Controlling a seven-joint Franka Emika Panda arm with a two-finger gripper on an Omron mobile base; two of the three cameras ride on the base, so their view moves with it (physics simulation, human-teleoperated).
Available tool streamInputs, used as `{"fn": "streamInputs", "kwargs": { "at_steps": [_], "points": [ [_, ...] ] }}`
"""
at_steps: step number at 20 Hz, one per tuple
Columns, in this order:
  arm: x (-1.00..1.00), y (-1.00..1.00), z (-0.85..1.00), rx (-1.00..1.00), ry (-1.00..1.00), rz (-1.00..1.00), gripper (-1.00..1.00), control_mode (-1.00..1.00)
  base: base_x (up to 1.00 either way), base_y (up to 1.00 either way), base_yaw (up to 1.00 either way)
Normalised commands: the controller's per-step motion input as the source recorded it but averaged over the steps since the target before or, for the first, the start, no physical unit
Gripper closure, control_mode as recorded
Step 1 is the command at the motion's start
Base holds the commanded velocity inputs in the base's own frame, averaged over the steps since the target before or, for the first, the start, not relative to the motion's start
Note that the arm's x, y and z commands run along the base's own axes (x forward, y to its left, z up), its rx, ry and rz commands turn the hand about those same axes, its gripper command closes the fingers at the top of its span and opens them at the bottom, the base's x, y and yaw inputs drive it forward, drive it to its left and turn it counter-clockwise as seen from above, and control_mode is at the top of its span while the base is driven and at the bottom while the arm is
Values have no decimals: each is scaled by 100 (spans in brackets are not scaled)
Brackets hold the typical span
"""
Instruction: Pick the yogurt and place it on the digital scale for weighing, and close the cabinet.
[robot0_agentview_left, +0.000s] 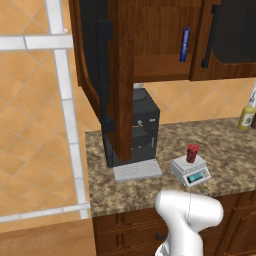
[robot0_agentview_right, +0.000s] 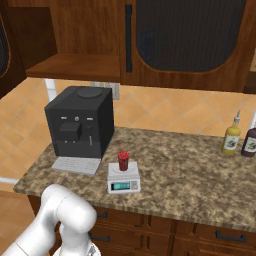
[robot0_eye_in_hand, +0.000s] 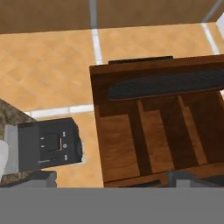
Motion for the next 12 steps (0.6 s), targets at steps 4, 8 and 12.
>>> {"fn": "streamInputs", "kwargs": {
  "at_steps": [4, 8, 12],
  "points": [
    [18, 100, -28, 0, -3, -14, -100, -100, 0, 0, 0],
    [26, 100, -6, 0, -8, -16, -100, -100, 0, 0, 0],
    [33, 100, -1, 0, -8, -23, -100, -100, 0, 0, 0]
  ]
}}
